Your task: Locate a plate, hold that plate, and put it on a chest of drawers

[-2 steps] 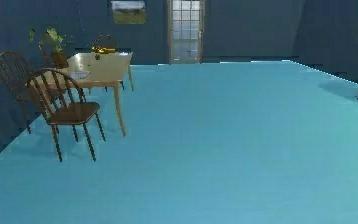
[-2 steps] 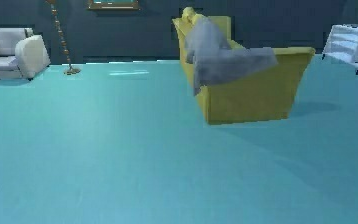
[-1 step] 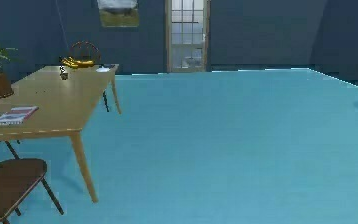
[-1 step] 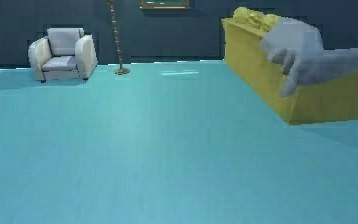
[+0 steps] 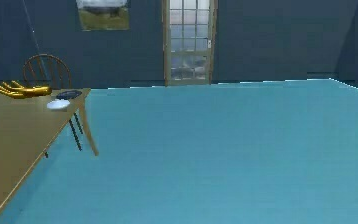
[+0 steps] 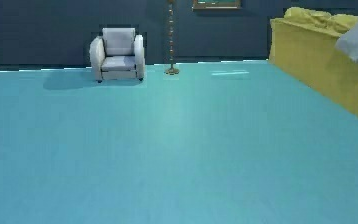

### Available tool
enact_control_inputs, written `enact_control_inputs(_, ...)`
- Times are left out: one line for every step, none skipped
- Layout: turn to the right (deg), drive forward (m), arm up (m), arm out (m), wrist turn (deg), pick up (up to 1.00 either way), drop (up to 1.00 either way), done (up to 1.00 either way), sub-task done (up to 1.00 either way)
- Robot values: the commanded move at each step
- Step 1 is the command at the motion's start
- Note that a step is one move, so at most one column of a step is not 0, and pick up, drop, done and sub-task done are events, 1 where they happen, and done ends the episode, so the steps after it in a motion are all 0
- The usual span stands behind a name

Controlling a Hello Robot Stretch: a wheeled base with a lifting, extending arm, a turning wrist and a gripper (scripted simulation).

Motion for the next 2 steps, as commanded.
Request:
enact_control_inputs(-36.0,0.0,0.0,0.0,0.0,0.0,0.0,0.0,0.0)
enact_control_inputs(0.0,0.05,0.0,0.0,0.0,0.0,0.0,0.0,0.0)
